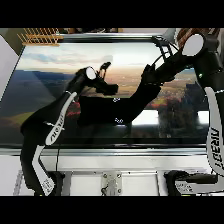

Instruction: Fold the clothes and pants, and hang the long-sleeved shirts on hangers.

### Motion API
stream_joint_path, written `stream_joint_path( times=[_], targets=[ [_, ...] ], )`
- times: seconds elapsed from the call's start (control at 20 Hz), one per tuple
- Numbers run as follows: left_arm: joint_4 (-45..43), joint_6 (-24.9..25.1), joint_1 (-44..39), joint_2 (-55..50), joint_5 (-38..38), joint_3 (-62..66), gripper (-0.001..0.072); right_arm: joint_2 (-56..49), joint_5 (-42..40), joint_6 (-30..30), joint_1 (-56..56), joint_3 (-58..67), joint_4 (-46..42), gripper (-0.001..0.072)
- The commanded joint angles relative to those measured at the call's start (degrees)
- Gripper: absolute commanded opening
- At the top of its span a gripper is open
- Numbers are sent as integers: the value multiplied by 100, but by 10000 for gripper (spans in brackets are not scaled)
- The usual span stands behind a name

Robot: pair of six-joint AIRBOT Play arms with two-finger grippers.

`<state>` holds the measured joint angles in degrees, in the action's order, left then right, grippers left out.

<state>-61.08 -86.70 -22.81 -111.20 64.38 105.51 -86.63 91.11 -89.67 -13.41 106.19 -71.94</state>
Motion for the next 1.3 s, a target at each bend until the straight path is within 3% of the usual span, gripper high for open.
stream_joint_path(
  times=[0.0,0.25,0.55,0.6,0.65,0.7,0.75,0.85,0.95,1.1,1.25],
  targets=[
    [-560,-4,772,586,295,4,6,-74,-393,-367,-520,31,59,9],
    [-599,-2,1805,1283,619,4,7,-584,-1276,-669,-1314,28,667,9],
    [-595,149,2608,1886,1027,0,7,-1700,-2942,-1311,-2284,28,750,11],
    [-590,149,2675,1950,1054,0,7,-1930,-3211,-1307,-2428,28,951,34],
    [-590,149,2730,2004,1062,0,7,-2129,-3469,-1292,-2544,28,1237,185],
    [-588,149,2734,2050,1062,0,7,-2310,-3738,-1196,-2649,31,1600,399],
    [-595,151,2734,2092,1060,0,6,-2455,-4004,-894,-2741,31,2022,539],
    [-590,149,2732,2166,1027,0,7,-2516,-4350,-588,-2771,28,2590,540],
    [-586,142,2732,2234,1025,0,7,-2286,-4454,-555,-2623,22,2483,540],
    [-603,144,2634,2404,1080,-9,6,-1453,-3971,-459,-2184,-409,1394,541],
    [-691,149,2326,2695,909,-258,6,-214,-3757,-459,-1432,-2092,605,541]
  ],
)
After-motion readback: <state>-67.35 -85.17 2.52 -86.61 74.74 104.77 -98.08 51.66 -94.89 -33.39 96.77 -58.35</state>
